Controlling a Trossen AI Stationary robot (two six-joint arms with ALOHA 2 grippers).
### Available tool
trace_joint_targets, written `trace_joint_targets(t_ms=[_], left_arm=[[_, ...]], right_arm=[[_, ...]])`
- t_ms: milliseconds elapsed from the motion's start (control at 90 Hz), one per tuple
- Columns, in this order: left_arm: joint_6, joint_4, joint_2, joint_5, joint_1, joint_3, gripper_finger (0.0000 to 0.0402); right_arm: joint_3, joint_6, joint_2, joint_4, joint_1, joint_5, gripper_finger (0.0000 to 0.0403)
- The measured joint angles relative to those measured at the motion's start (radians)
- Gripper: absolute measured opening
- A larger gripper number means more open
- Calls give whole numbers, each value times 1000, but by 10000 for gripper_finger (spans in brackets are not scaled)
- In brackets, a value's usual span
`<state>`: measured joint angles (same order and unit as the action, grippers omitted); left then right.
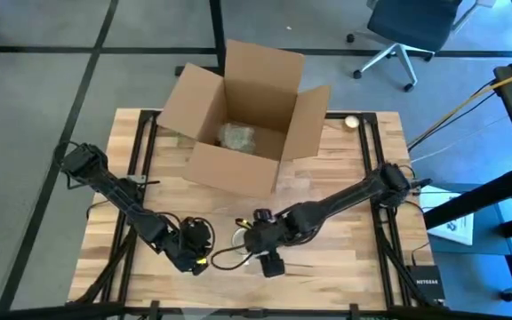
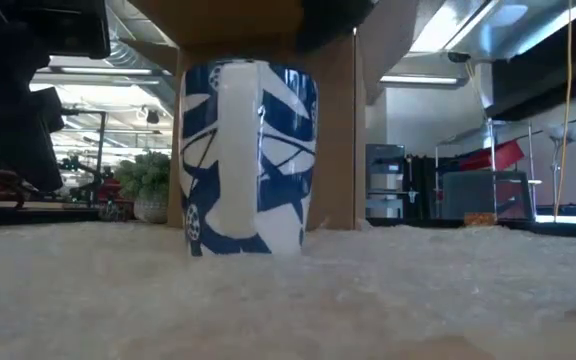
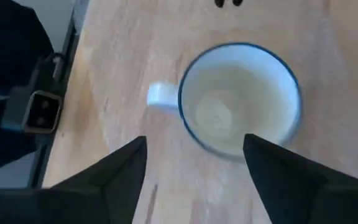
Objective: Wrap mug
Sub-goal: Wrap the blue mug with bubble wrap
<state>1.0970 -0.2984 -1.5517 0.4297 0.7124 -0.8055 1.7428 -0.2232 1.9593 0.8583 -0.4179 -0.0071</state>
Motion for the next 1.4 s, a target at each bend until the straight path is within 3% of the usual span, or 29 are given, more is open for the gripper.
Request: trace_joint_targets(t_ms=[122, 200, 289, 689, 933, 1078, 1300, 1400], left_arm=[[2, 1, 0, 0, 0, 0, 76], [3, 1, 0, 0, 1, 0, 76], [2, 2, 0, 0, 1, 0, 76], [3, 3, 0, 3, 1, 0, 76], [3, 3, 0, 26, -5, 0, 76], [3, 3, 0, 27, -5, 0, 76], [2, 3, 0, 45, -6, 0, 76], [-2, 3, 0, 50, -6, 0, 76]], right_arm=[[0, -9, -15, 180, -37, -38, 254], [-22, -49, -14, 311, -60, -11, 254], [-105, -89, -26, 339, -75, 27, 254], [-811, -362, -368, 51, -34, 161, 254], [-1030, -399, -434, -153, -13, 195, 245], [-1052, -403, -435, -257, -14, 174, 192], [-993, -389, -429, -279, -15, 86, 25], [-924, -371, -429, -296, -15, 73, 16]])
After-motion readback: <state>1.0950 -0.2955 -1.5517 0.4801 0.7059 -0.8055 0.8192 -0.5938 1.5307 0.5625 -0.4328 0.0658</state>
